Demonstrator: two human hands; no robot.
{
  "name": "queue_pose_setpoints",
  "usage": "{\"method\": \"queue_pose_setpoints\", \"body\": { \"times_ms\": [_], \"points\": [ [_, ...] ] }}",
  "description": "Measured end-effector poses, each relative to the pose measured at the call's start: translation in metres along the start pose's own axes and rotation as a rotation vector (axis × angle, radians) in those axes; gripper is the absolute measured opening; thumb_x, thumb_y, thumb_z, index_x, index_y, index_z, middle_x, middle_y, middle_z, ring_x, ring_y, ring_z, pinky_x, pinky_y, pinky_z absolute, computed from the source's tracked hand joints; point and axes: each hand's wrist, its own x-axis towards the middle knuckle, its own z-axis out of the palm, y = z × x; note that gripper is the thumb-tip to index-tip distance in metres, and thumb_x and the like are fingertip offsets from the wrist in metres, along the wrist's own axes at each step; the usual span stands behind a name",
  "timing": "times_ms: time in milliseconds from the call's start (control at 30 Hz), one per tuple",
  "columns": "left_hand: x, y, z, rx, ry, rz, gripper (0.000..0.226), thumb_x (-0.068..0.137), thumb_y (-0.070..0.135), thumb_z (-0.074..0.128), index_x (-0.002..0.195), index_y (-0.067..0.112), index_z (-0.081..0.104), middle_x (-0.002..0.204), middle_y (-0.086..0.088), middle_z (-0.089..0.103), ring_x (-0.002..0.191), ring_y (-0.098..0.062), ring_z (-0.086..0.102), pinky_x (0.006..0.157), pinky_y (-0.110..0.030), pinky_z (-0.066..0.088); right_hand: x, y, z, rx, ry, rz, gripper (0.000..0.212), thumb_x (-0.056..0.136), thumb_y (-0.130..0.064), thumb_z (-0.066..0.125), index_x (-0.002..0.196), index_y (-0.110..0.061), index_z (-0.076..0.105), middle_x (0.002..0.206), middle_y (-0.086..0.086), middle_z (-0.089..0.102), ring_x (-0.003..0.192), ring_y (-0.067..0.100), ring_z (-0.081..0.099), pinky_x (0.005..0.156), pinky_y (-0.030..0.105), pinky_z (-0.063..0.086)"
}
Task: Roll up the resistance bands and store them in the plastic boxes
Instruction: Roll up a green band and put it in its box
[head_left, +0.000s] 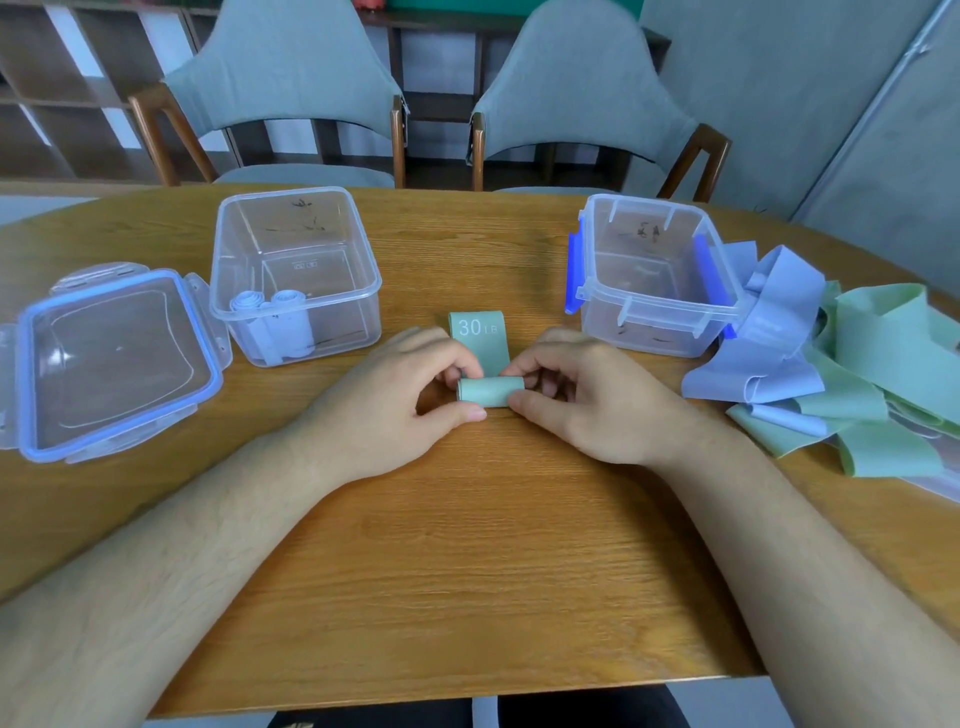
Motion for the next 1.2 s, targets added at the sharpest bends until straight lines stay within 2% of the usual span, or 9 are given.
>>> {"method": "queue_pose_setpoints", "body": {
  "times_ms": [333,467,533,633,733,967,1133,1200],
  "points": [
    [-0.0002,0.0025,-0.001,-0.096,0.007,0.017,0.012,0.089,0.031,0.071,0.096,0.022,0.07,0.095,0.01,0.059,0.099,-0.01,0.057,0.083,-0.009,0.038,-0.0025,-0.0032,-0.0025,0.043,-0.057,0.003,0.011,0.093,-0.022,0.068,0.101,-0.018,0.075,0.09,-0.001,0.06,0.079,0.013,0.057,0.07,0.015,0.044],
    [-0.0013,-0.0001,0.0006,-0.081,0.015,0.007,0.011,0.092,0.031,0.068,0.098,0.023,0.069,0.092,0.01,0.058,0.095,-0.013,0.057,0.08,-0.011,0.038,-0.0045,-0.0031,-0.0017,0.113,-0.051,0.02,0.027,0.09,-0.022,0.071,0.116,-0.022,0.065,0.088,-0.003,0.061,0.076,0.013,0.057,0.07,0.019,0.047],
    [-0.0014,0.0004,0.0012,-0.066,0.032,0.011,0.013,0.092,0.034,0.066,0.101,0.025,0.066,0.09,0.011,0.057,0.096,-0.012,0.056,0.079,-0.012,0.038,-0.0052,-0.0029,-0.0024,0.132,-0.066,0.021,0.03,0.084,-0.022,0.077,0.11,-0.025,0.062,0.09,-0.003,0.06,0.077,0.013,0.055,0.072,0.023,0.048],
    [-0.0008,0.002,-0.0002,-0.038,0.026,0.046,0.016,0.09,0.038,0.068,0.1,0.026,0.063,0.093,0.012,0.055,0.099,-0.011,0.052,0.082,-0.015,0.037,-0.0033,-0.0023,-0.001,0.064,-0.03,-0.007,0.027,0.08,-0.02,0.08,0.102,-0.025,0.065,0.091,-0.005,0.059,0.076,0.011,0.053,0.071,0.019,0.046],
    [-0.0005,0.0019,-0.0007,-0.037,-0.003,0.029,0.027,0.083,0.041,0.076,0.101,0.027,0.062,0.097,0.013,0.054,0.102,-0.009,0.051,0.085,-0.012,0.037,-0.0016,-0.0033,-0.0001,0.066,-0.008,-0.007,0.022,0.082,-0.019,0.079,0.101,-0.022,0.068,0.091,-0.003,0.059,0.074,0.013,0.053,0.07,0.022,0.048],
    [-0.002,0.0035,-0.0022,-0.082,0.019,0.049,0.014,0.086,0.032,0.074,0.095,0.023,0.07,0.093,0.01,0.056,0.097,-0.011,0.054,0.08,-0.01,0.037,-0.0033,-0.0032,-0.0029,0.102,-0.069,-0.013,0.011,0.086,-0.02,0.075,0.096,-0.017,0.072,0.089,0.0,0.06,0.074,0.014,0.055,0.069,0.024,0.048],
    [-0.0016,0.0013,-0.0003,-0.065,0.046,0.061,0.021,0.089,0.029,0.072,0.108,0.02,0.069,0.101,0.008,0.05,0.099,-0.01,0.053,0.083,-0.011,0.037,-0.0026,-0.0016,-0.0004,0.115,-0.016,-0.051,0.024,0.088,-0.016,0.073,0.11,-0.021,0.067,0.096,-0.002,0.056,0.077,0.014,0.054,0.072,0.017,0.044],
    [-0.0008,0.0024,0.0006,-0.061,0.069,0.075,0.019,0.09,0.023,0.071,0.109,0.019,0.065,0.102,0.009,0.051,0.099,-0.009,0.052,0.082,-0.01,0.036,-0.0021,-0.0014,0.0021,0.116,0.025,-0.079,0.02,0.088,-0.012,0.072,0.106,-0.02,0.065,0.096,-0.003,0.055,0.076,0.014,0.054,0.071,0.015,0.042]
  ]
}}
